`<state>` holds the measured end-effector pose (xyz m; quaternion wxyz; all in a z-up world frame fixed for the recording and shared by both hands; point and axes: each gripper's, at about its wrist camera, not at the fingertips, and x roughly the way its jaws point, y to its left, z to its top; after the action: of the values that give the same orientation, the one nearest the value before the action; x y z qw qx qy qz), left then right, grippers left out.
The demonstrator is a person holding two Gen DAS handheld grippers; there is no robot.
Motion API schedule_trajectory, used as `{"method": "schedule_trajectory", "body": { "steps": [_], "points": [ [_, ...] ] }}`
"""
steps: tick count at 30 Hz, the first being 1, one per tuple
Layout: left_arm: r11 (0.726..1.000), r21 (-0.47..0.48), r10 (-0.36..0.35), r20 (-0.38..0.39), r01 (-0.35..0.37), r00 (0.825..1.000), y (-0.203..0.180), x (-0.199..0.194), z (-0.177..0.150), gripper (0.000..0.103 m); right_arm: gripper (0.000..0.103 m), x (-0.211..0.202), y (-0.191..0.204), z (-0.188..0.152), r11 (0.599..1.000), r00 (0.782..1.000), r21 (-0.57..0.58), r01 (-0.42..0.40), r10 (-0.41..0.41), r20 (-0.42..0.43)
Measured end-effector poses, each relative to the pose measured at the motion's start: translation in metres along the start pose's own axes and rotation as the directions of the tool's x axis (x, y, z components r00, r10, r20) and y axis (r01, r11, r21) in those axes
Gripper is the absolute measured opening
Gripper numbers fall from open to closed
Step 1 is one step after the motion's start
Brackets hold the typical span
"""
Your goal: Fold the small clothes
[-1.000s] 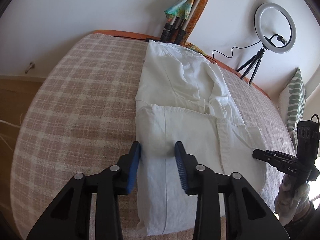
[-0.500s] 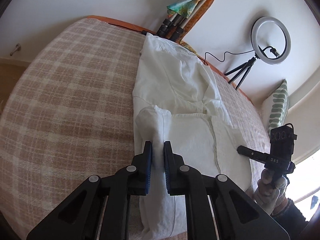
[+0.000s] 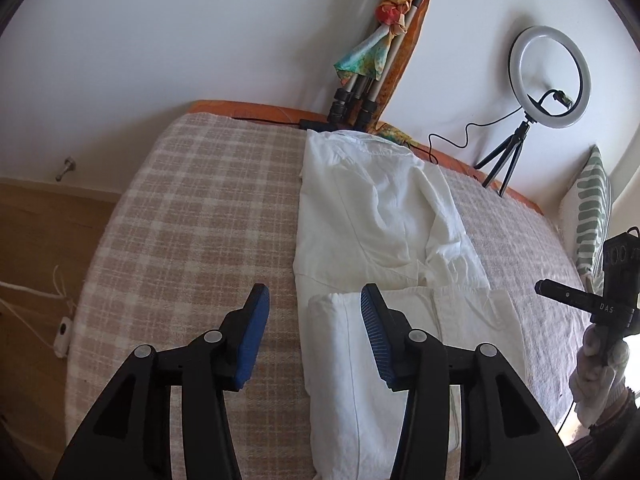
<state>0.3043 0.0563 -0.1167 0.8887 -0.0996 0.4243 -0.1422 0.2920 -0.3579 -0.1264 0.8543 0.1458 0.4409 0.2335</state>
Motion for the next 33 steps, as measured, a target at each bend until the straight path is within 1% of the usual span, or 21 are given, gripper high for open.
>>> {"method": "schedule_trajectory", "body": {
  "steps": [3,5,8,9,11,12,14,16,21,24,26,30,32,33],
  "points": [
    [0.999,0.039,-0.011,0.013,0.011,1.000,-0.007,-0.004,0.024,0.046,0.030,-0.014,-0.002,0.022,1.000,1.000,0.018,-0.013,0.013,0.010],
    [0.998,0.053,-0.019,0.014,0.018,1.000,-0.010,-0.006,0.043,0.046,0.030,-0.021,-0.001,0.037,0.999,1.000,0.028,-0.024,0.024,-0.002],
    [0.997,0.069,-0.041,0.008,0.040,0.999,-0.015,-0.002,0.073,0.046,0.031,-0.027,0.004,0.063,1.000,1.000,0.010,-0.001,0.001,-0.008],
    [0.997,0.071,-0.037,0.013,0.036,0.999,-0.016,0.002,0.081,0.046,0.032,-0.026,0.005,0.072,1.000,1.000,0.007,0.003,-0.003,-0.006],
    [0.997,0.074,-0.024,0.021,0.022,1.000,-0.015,0.014,0.095,0.046,0.041,-0.020,0.003,0.089,1.000,1.000,0.021,0.019,-0.019,-0.002],
    [0.998,0.064,-0.028,0.016,0.027,0.999,-0.013,0.021,0.101,0.046,0.041,-0.016,0.000,0.098,0.999,1.000,0.034,0.023,-0.023,-0.004],
    [0.999,0.024,-0.035,0.010,0.035,0.999,-0.007,0.038,0.111,0.046,0.041,-0.003,-0.007,0.114,0.998,1.000,0.058,0.031,-0.031,0.003],
    [0.998,-0.012,-0.058,-0.004,0.058,0.998,0.002,0.060,0.118,0.046,0.041,0.017,-0.014,0.127,0.997,1.000,0.078,0.023,-0.022,-0.009],
    [0.994,-0.070,-0.084,-0.060,0.080,0.995,0.014,0.119,0.125,0.046,0.041,0.081,-0.035,0.145,0.993,0.998,0.106,0.048,-0.043,-0.047],
    [0.994,-0.070,-0.095,-0.090,0.089,0.991,0.017,0.150,0.127,0.046,0.041,0.113,-0.052,0.151,0.987,0.999,0.158,0.010,-0.003,-0.044],
    [0.994,-0.063,-0.097,-0.104,0.091,0.990,0.017,0.166,0.129,0.046,0.041,0.131,-0.062,0.155,0.983,0.999,0.182,0.004,0.003,-0.038],
    [0.991,-0.045,-0.128,-0.103,0.124,0.986,0.016,0.188,0.136,0.046,0.041,0.154,-0.074,0.164,0.982,0.999,0.188,-0.017,0.022,-0.026],
    [0.989,-0.051,-0.147,-0.095,0.142,0.985,0.016,0.195,0.137,0.043,0.041,0.161,-0.078,0.166,0.982,0.998,0.185,-0.046,0.052,-0.025],
    [0.986,-0.057,-0.160,-0.096,0.155,0.982,0.016,0.199,0.137,0.034,0.038,0.164,-0.078,0.166,0.982,0.997,0.180,-0.063,0.069,-0.028]
  ]
}}
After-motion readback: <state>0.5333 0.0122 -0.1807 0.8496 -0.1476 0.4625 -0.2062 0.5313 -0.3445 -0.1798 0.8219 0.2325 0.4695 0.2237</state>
